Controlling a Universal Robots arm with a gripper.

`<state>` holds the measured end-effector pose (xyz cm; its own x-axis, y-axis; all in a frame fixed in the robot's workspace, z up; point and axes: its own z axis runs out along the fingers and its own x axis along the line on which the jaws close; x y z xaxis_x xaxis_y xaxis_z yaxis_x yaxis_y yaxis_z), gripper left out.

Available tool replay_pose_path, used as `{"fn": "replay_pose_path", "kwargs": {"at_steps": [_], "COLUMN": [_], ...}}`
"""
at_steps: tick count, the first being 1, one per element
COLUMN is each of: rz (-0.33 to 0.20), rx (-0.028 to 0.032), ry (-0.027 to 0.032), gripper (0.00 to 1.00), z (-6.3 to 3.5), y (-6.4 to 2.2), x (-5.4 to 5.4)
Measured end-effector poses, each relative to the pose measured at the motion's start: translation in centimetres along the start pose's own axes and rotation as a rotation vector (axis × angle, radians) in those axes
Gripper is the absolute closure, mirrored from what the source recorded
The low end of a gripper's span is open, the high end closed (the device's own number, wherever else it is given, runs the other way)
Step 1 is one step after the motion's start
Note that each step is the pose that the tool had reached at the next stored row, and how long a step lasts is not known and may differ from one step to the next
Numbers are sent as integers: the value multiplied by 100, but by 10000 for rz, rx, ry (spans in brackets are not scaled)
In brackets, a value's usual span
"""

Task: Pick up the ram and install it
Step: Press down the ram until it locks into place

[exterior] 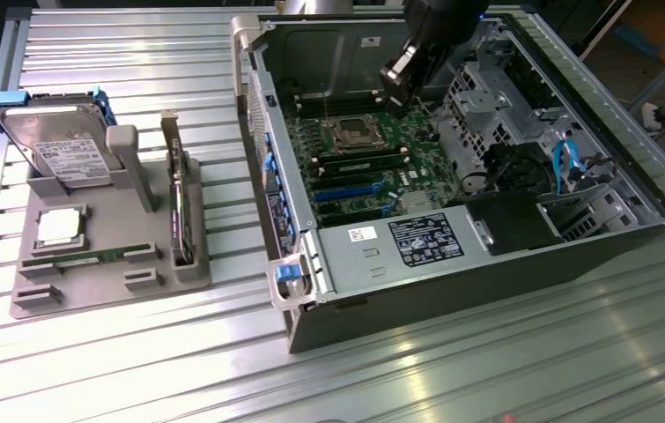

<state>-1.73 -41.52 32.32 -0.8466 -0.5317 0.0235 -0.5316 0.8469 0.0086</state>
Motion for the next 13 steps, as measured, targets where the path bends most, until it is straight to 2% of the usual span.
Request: {"fn": "replay_pose_path", "kwargs": {"at_steps": [9,11,13], "rz": [1677,2430,2953], "rx": [-41,-58,-70], "ry": [-15,-21,-26], "gripper": [89,89,89], "z": [9,11,13], "y": [0,0,0], "x": [-1,0,0]}}
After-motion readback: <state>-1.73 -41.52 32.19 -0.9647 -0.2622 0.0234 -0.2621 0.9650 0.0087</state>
